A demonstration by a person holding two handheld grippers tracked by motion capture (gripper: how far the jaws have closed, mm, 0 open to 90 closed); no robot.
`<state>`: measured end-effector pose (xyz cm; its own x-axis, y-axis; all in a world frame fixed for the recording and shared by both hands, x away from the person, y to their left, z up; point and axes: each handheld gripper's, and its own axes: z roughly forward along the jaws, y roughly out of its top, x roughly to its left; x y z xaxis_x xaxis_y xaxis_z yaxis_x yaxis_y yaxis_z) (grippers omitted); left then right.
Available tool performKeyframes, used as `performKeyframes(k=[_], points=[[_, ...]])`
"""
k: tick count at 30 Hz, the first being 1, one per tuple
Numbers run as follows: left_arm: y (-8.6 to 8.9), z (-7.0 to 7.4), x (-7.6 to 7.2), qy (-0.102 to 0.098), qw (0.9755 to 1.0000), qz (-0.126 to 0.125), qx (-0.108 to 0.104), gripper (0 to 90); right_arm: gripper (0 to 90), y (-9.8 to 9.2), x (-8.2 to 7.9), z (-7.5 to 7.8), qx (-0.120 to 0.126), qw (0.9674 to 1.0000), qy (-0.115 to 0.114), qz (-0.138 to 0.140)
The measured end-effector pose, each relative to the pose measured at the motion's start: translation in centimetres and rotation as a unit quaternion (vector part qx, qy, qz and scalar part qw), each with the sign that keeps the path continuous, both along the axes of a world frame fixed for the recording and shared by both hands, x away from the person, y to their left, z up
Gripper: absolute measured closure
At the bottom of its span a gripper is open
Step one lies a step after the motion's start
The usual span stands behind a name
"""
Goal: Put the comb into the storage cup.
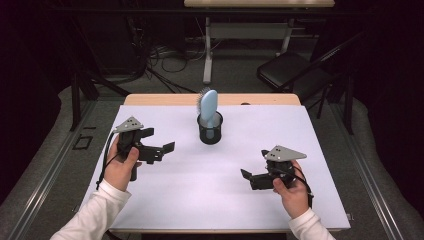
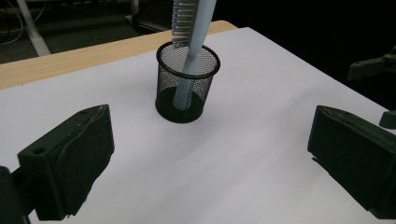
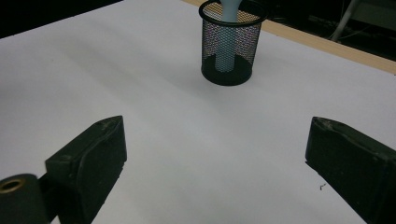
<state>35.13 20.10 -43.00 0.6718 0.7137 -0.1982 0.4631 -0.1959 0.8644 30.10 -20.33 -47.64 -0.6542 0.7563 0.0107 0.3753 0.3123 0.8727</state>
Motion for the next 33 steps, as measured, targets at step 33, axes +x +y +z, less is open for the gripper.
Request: performKeyframes(k=[33], points=[[2.7,-5.7,-1.7,0.006,0.9989,0.047,-0.002,0.7,4.5,-2.2,0.0,-2.1,0.007,0.9989,0.002,-0.047]])
